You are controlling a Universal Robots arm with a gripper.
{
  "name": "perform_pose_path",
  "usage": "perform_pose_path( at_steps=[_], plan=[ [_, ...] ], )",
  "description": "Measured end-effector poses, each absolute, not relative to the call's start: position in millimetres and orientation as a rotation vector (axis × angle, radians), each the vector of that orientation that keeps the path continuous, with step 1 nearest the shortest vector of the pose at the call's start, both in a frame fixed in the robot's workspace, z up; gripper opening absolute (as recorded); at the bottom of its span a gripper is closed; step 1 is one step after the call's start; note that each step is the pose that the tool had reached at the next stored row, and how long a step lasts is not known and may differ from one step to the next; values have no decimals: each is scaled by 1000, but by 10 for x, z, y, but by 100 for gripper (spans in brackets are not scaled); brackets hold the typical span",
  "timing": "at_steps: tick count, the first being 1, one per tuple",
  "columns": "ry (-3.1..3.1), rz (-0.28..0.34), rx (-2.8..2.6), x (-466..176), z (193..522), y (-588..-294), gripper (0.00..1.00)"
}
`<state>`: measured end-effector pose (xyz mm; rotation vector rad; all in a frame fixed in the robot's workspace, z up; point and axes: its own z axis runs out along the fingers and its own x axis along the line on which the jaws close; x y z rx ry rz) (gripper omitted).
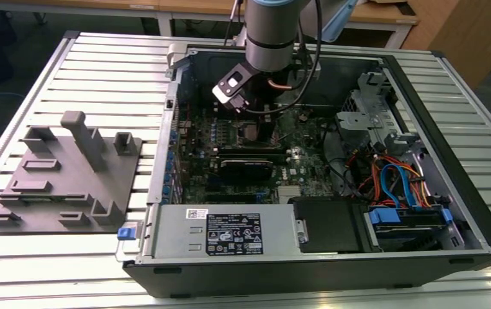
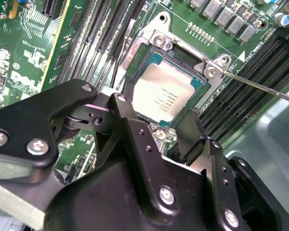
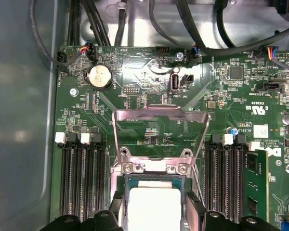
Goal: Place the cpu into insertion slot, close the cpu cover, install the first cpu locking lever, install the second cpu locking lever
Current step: 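Place the cpu into insertion slot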
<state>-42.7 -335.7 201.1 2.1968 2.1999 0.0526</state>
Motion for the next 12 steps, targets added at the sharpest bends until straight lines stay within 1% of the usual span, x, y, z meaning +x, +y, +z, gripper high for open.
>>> perform_pose_path(
  at_steps=[6, 8, 9, 11, 12],
  plan=[
    [2201, 48, 2200, -425, 2095, -3357, 60],
    [2201, 46, 2201, -425, 2117, -3357, 47],
    [2201, 45, 2203, -424, 2125, -3356, 47],
    [2198, 44, 2207, -423, 2136, -3356, 36],
    [2195, 43, 2211, -422, 2140, -3356, 24]
  ],
)
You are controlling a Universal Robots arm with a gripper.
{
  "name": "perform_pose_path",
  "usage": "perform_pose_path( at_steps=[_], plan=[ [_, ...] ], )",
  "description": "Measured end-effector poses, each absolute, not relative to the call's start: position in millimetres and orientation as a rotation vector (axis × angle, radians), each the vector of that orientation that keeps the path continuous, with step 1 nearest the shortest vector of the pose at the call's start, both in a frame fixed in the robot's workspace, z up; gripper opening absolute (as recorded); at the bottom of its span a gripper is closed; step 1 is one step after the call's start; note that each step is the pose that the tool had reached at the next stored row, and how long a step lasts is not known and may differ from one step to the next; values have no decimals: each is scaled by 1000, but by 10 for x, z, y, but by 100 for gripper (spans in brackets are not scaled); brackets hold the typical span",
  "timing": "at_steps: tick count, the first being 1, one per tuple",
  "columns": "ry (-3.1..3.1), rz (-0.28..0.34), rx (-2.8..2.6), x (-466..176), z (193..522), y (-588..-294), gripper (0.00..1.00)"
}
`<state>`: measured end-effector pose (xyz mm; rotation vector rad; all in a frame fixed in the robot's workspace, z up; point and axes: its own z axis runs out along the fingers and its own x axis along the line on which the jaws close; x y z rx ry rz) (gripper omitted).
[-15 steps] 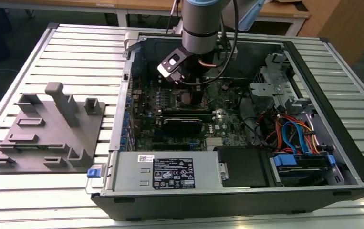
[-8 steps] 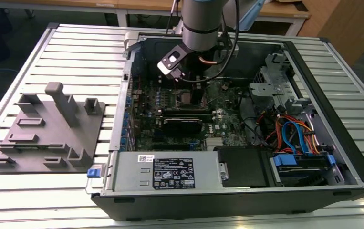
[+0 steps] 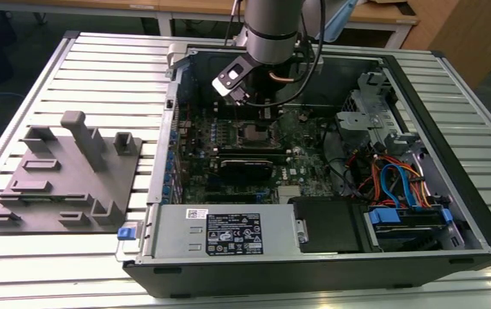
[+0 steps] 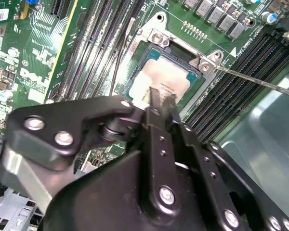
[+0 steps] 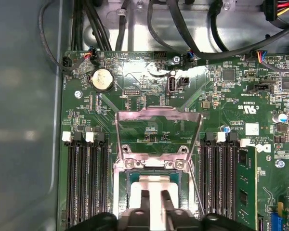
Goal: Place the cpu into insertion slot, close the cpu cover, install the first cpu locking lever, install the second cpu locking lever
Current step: 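Place the cpu into insertion slot, then close the cpu cover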
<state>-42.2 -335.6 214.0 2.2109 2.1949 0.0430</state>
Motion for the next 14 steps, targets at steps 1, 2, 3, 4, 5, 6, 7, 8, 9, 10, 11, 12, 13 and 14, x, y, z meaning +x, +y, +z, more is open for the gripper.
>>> perform_pose_path(
  at_steps=[1, 2, 3, 4, 5, 6, 7, 8, 9, 10, 11, 12, 13, 14],
  plan=[
    [2195, 43, 2211, -422, 2140, -3356, 24],
    [2195, 43, 2211, -422, 2140, -3356, 18],
    [2195, 43, 2211, -422, 2141, -3356, 12],
    [2195, 43, 2211, -422, 2141, -3356, 12],
    [2195, 43, 2211, -422, 2141, -3356, 10],
    [2195, 43, 2211, -422, 2141, -3356, 10],
    [2195, 43, 2211, -422, 2141, -3356, 10],
    [2195, 43, 2211, -422, 2141, -3356, 10],
    [2195, 43, 2211, -422, 2141, -3356, 10],
    [2194, 43, 2211, -422, 2141, -3356, 10],
    [2194, 43, 2211, -422, 2141, -3356, 10],
    [2195, 43, 2211, -422, 2141, -3356, 10],
    [2194, 42, 2211, -422, 2144, -3356, 10],
    [2194, 42, 2211, -422, 2148, -3356, 10]
  ],
)
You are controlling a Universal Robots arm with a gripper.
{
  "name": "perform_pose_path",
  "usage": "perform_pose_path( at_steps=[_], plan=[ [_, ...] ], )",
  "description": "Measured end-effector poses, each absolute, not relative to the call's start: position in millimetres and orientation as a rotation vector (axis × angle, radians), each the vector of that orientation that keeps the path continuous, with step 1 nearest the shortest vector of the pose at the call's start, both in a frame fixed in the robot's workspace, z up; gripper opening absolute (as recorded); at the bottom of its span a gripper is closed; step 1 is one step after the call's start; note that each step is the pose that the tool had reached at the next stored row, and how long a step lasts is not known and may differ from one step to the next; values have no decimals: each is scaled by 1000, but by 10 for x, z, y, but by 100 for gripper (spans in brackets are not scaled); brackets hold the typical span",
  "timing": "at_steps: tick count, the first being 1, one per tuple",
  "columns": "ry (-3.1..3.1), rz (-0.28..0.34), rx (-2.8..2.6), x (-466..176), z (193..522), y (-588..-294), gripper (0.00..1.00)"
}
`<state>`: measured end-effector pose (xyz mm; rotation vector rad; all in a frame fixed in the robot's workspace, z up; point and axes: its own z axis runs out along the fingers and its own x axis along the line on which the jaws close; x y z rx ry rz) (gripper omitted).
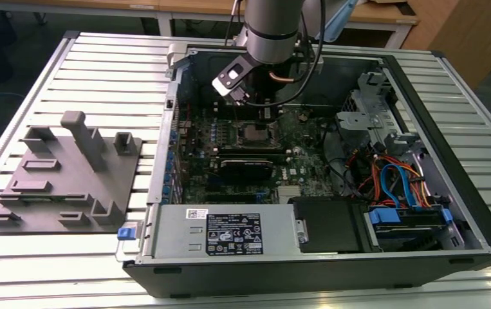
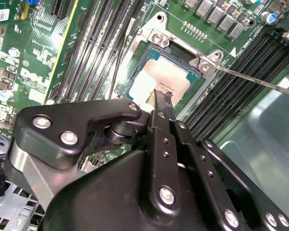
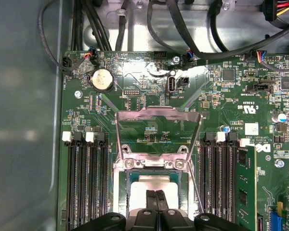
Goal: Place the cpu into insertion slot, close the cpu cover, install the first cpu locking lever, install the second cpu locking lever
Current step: 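Close the cpu cover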
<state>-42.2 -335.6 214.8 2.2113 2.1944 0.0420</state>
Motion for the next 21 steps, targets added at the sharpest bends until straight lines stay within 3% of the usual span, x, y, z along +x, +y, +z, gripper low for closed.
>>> perform_pose_path(
  at_steps=[21],
  plan=[
    [2193, 39, 2210, -422, 2255, -3356, 10]
  ],
)
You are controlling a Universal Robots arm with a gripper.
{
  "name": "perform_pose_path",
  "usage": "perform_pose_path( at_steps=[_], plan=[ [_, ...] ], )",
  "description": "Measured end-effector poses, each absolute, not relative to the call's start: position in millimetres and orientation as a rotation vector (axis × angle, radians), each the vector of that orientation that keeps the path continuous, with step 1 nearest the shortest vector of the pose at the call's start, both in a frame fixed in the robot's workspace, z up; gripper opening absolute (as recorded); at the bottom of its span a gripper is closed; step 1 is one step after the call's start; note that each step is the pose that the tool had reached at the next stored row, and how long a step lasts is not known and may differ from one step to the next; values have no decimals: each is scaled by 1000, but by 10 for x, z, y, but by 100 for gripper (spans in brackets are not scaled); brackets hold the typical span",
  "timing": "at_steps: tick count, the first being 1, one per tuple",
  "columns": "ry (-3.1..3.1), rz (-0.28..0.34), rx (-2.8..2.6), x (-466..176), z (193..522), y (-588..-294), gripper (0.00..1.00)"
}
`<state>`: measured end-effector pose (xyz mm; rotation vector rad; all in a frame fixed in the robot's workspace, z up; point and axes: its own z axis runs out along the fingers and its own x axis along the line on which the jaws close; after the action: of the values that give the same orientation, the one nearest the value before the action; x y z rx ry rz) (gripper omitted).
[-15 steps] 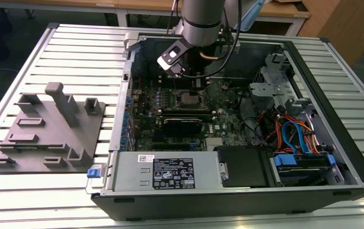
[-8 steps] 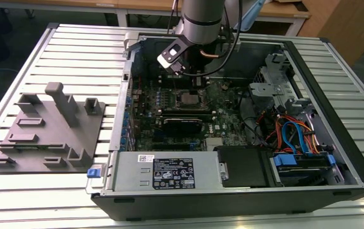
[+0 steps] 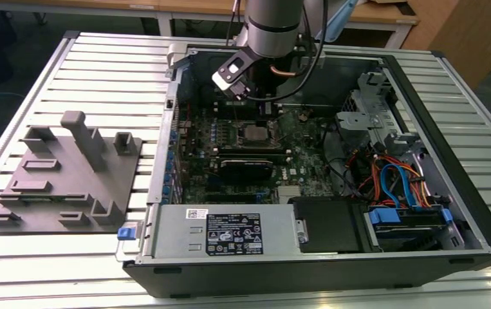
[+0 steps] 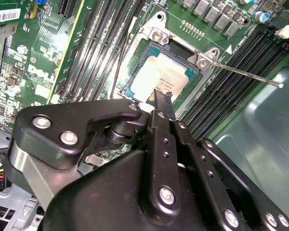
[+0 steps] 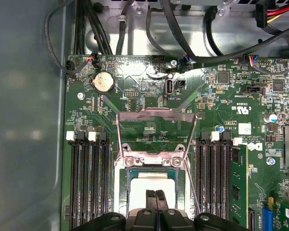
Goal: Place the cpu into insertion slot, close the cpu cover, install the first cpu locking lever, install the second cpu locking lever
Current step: 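Close the cpu cover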
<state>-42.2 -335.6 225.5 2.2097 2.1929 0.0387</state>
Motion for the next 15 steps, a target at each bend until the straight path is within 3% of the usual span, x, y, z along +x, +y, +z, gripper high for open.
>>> perform_pose_path(
  at_steps=[15],
  plan=[
    [2193, 39, 2210, -423, 2384, -3356, 10]
  ],
)
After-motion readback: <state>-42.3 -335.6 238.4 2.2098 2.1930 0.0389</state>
